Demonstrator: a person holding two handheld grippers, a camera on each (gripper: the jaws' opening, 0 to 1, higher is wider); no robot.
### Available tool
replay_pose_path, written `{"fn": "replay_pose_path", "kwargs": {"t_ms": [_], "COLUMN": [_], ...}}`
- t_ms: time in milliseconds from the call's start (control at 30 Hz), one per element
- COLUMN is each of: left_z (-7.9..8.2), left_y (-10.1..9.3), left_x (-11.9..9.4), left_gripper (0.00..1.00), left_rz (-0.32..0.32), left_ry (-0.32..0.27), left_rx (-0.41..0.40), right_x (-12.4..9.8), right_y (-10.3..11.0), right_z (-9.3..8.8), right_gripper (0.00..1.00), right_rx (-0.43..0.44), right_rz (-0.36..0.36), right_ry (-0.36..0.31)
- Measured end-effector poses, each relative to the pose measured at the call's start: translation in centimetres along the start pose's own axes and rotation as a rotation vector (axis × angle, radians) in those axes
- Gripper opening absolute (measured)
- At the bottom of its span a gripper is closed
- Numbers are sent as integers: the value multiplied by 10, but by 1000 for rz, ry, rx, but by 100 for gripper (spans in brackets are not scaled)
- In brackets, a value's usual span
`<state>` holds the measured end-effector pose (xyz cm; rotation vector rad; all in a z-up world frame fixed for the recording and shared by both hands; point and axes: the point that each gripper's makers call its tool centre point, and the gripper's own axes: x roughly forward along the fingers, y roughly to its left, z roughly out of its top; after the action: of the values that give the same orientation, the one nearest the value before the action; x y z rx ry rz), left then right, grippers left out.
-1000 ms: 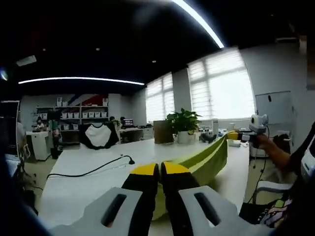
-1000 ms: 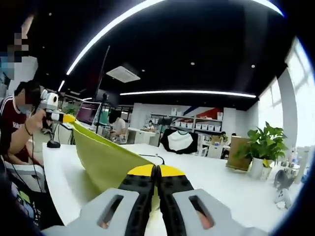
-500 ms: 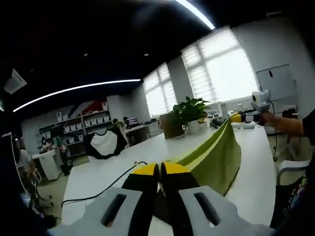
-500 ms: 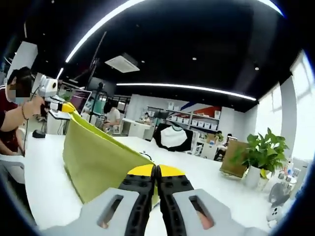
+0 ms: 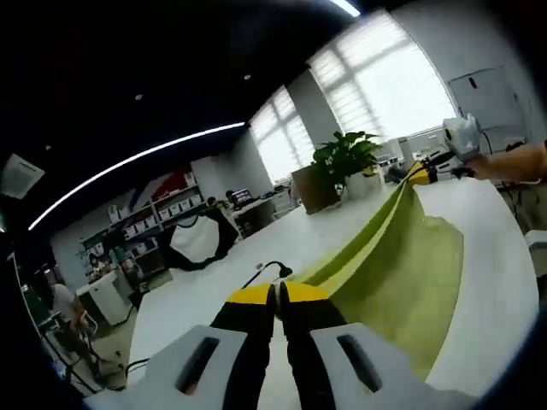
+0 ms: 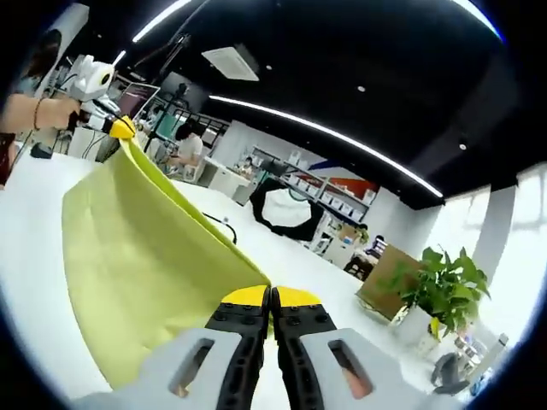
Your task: Fold the garment on the visible template until the final outline fits inside the template.
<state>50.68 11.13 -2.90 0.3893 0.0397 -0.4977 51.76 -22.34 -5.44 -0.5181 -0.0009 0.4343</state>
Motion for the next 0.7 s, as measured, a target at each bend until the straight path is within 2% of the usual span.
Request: {"fn": "replay_pose_path", "kwargs": {"t_ms": [100,133,233,300,333,400,467,500,567,700], "left_z": [-16,-22,-40,-50,-58,-68,-77,-85,-93,-107], "left_y": [0,1,4,4,2,2,1,-2,3,0], "left_x": [12,16,30,35,40,47,52,53,56,63], "left_gripper": [3,3,3,3,3,3,3,3,3,3], "left_rz": [-6,-9,-2,5,0,-5,-12,-26,-15,-31], "left_ry": [15,30,70,95,113,131,152,170,174,205], "left_rx": [-87,-94,-27,-19,-21,-12,-25,-90,-136,-98], "right_x": [14,20,32,39,45,51,57,59,63,68], "right_y": [1,1,6,10,12,15,14,15,18,21], "right_z": [-14,-19,-29,-36,-45,-53,-57,-61,-67,-79], "right_gripper": [0,0,0,0,0,0,0,0,0,0], "right_rx": [-4,-17,-49,-72,-90,-117,-158,-171,-169,-161], "right_rz": [-5,-1,10,24,38,40,28,34,47,60], "right_ry": [36,54,82,109,152,173,172,189,197,216]}}
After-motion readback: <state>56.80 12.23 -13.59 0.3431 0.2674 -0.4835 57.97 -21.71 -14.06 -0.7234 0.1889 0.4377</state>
